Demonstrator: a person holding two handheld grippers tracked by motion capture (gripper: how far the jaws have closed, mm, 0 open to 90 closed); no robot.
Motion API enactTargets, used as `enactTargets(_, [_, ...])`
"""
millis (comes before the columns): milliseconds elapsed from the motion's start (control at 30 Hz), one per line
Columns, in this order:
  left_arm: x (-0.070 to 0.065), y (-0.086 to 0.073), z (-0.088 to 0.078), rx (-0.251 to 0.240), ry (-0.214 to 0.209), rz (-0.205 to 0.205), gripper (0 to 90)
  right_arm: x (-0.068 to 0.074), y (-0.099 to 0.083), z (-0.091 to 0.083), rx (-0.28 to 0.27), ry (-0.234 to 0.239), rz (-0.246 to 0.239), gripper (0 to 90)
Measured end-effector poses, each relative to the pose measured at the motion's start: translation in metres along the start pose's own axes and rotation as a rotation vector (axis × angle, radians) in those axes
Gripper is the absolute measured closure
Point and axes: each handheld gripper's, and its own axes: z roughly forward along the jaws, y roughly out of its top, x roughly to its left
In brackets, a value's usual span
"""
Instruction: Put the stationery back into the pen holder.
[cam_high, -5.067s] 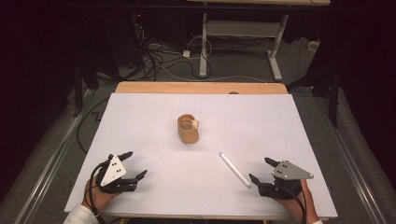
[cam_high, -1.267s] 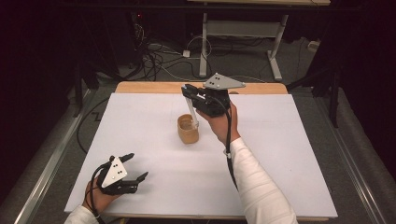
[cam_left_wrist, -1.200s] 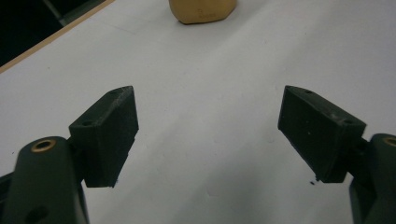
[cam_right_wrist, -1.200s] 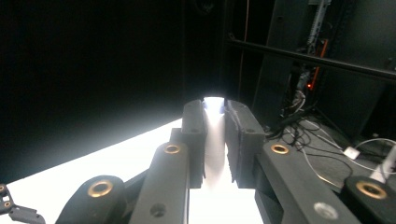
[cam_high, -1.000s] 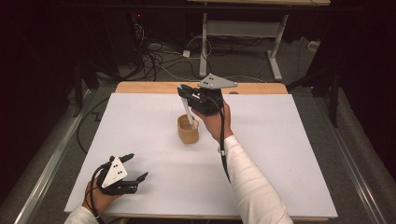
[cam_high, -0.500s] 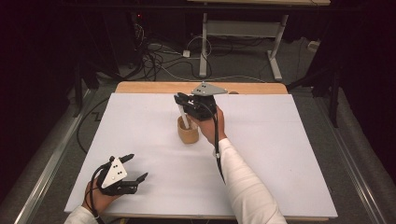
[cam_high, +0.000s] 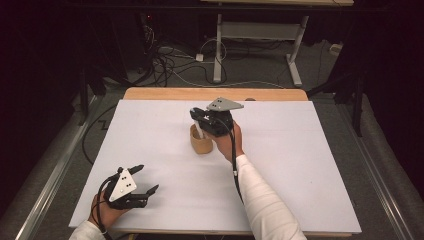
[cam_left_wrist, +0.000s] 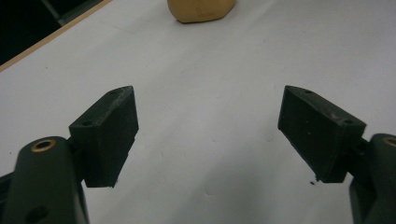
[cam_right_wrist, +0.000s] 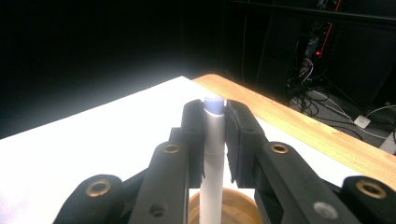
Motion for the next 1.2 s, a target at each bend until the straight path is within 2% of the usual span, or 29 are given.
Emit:
enactTargets(167, [0.000, 0.000, 0.000, 0.004, 0.000, 0.007, 19.3, 0.003, -0.001, 0.000, 0.011, -0.019, -0.031, 77.9])
enactTargets(300, [0.000, 0.000, 0.000, 0.004, -0.001, 0.007, 19.3, 0.002, -0.003, 0.000, 0.014, -0.028, -0.023, 77.1])
enactTargets(433, [0.000, 0.000, 0.000, 0.008, -0.003, 0.007, 19.3, 0.001, -0.005, -0.001, 0.015, -0.037, -0.009, 69.6])
enactTargets(533, [-0.001, 0.000, 0.000, 0.006, -0.003, 0.010, 19.3, 0.000, -0.005, -0.003, 0.009, -0.047, -0.010, 68.4])
enactTargets(1200, [-0.001, 0.000, 0.001, 0.010, -0.004, 0.013, 19.3, -0.003, 0.007, -0.031, -0.033, -0.106, -0.068, 58.1])
